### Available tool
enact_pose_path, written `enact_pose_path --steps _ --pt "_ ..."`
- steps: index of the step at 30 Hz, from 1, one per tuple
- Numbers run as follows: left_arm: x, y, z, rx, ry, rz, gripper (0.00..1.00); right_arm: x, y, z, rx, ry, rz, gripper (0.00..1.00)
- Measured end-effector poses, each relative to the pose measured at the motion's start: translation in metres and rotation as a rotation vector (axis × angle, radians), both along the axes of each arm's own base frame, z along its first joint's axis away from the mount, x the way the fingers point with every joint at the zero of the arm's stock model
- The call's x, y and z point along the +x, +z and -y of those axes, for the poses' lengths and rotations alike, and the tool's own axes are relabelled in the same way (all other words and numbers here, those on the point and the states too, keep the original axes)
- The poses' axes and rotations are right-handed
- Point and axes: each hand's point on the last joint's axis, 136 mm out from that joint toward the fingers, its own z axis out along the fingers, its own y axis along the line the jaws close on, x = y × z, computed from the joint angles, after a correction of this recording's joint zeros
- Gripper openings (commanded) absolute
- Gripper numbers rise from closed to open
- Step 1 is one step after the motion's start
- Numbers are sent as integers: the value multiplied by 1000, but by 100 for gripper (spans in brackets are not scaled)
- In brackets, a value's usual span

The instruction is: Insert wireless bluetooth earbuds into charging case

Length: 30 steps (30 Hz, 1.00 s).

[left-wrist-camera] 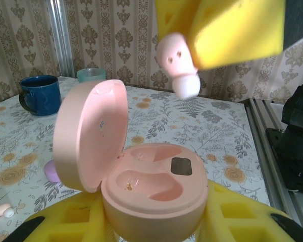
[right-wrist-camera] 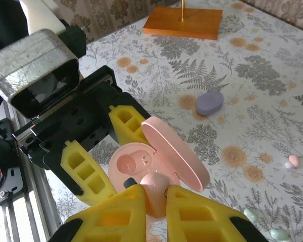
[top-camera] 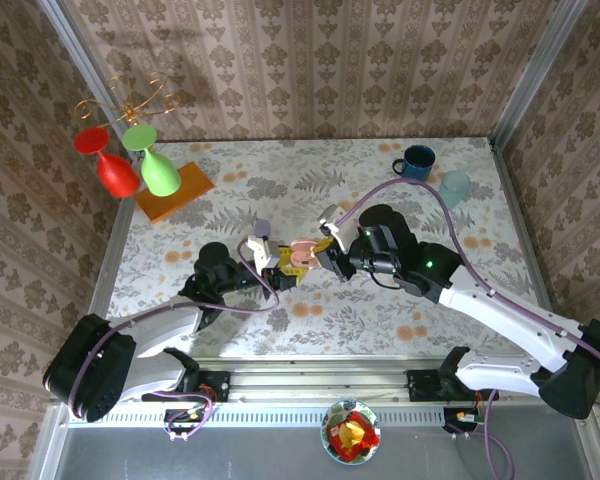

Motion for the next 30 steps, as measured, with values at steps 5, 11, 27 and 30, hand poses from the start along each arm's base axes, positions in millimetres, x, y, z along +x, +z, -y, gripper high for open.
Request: enact_pose_path --steps 5,11,27,30 --pt "-1 2 1 -3 -9 2 34 1 -13 -3 -38 14 -16 15" --pt "-1 2 1 -3 -11 2 34 1 -21 -3 -60 16 -32 14" --pt "-2 4 0 -8 -11 8 34 3 -27 -4 -77 13 -36 16" --pt "-2 4 0 -9 -11 11 34 3 -28 -5 -80 14 -39 21"
